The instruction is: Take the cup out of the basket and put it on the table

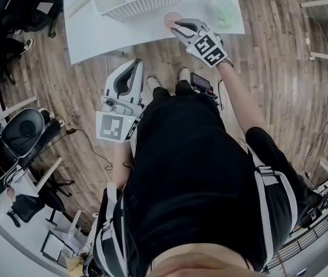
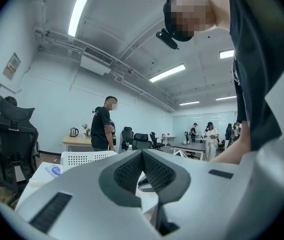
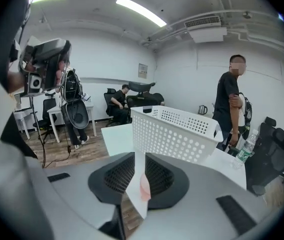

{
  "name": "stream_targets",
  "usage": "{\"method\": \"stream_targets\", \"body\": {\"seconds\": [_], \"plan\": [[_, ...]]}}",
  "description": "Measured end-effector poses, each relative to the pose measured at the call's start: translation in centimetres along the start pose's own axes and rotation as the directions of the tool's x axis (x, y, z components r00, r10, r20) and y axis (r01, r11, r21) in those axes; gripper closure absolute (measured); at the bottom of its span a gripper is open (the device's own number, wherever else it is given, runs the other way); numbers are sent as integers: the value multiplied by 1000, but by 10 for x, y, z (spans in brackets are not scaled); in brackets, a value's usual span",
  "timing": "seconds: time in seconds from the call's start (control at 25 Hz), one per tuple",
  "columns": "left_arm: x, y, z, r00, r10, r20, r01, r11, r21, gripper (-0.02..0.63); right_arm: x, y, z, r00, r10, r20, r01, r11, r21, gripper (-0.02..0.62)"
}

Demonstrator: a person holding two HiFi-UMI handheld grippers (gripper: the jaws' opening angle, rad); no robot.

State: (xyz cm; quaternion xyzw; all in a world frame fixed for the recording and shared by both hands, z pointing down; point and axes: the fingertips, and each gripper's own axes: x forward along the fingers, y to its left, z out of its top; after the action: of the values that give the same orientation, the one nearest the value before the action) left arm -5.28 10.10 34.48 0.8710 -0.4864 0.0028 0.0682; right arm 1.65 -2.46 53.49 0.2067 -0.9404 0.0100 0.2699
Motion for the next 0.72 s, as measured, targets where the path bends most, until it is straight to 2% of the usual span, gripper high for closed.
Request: {"method": "stream_targets", "body": {"seconds": [0.08,0.32,0.4,0.56,0.72], "plan": [[0,-1,2,1000,-6,2,6,1000,9,586,-15,6,16,999,-17,43,16,1000,8,549],[11,-1,5,1000,-29,11,29,999,14,586,-69,23,67,979,-72,190,68,997,27,575],[19,-1,5,999,-38,11,38,999,8,586,-87,24,85,964,-84,251,73,996,56,575],[40,-4,0,999,-53,4,53,999,-3,586,-113,26,113,917,-87,390,62,995,75,575],[43,-7,0,998,-66,8,66,998,-6,586,-126,33,123,905,-108,412,66,991,115,577]]}}
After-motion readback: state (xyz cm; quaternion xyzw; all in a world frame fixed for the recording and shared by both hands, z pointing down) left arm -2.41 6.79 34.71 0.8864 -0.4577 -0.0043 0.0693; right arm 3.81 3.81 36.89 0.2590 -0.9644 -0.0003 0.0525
